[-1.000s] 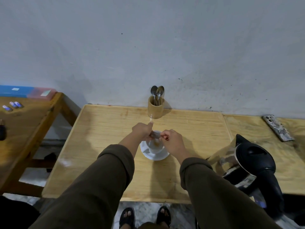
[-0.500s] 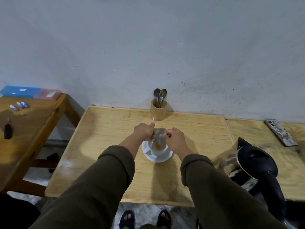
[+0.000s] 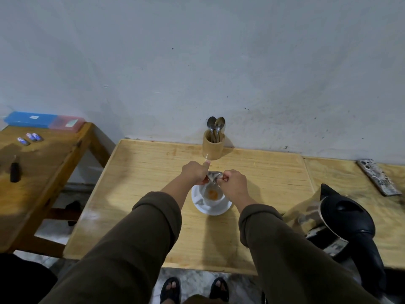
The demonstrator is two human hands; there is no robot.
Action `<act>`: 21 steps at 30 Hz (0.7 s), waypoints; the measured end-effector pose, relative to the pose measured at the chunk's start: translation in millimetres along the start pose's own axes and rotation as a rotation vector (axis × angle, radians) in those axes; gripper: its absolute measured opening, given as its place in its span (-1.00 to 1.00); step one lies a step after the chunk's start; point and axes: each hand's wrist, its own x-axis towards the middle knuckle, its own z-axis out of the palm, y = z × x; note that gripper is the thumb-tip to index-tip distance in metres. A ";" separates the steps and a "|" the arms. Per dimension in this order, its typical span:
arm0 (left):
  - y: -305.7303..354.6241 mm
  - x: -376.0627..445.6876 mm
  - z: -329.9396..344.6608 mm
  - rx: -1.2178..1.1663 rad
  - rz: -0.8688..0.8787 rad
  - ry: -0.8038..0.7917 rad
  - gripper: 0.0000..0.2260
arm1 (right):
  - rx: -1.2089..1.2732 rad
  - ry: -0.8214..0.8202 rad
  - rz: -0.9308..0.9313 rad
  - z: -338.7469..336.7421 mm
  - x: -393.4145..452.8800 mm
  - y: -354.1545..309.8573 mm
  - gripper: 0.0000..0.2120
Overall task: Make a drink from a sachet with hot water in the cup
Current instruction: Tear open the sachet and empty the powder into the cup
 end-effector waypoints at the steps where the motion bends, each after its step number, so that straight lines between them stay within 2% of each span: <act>1: 0.7 -0.3 -0.6 0.016 0.003 0.000 -0.47 | -0.010 -0.002 0.001 0.2 0.4 -0.4 -0.56; 12: 7.7 -3.0 -5.2 -0.073 -0.022 -0.047 -0.53 | 0.023 0.001 0.071 4.4 2.3 -0.9 -0.60; 18: 3.7 -0.5 -8.4 -0.200 -0.095 -0.080 -0.60 | 0.062 -0.048 0.068 3.7 1.2 4.0 -0.86; 21: 0.3 0.3 -10.2 -0.233 -0.137 -0.080 -0.66 | 0.050 -0.090 0.076 1.9 1.2 7.3 -0.87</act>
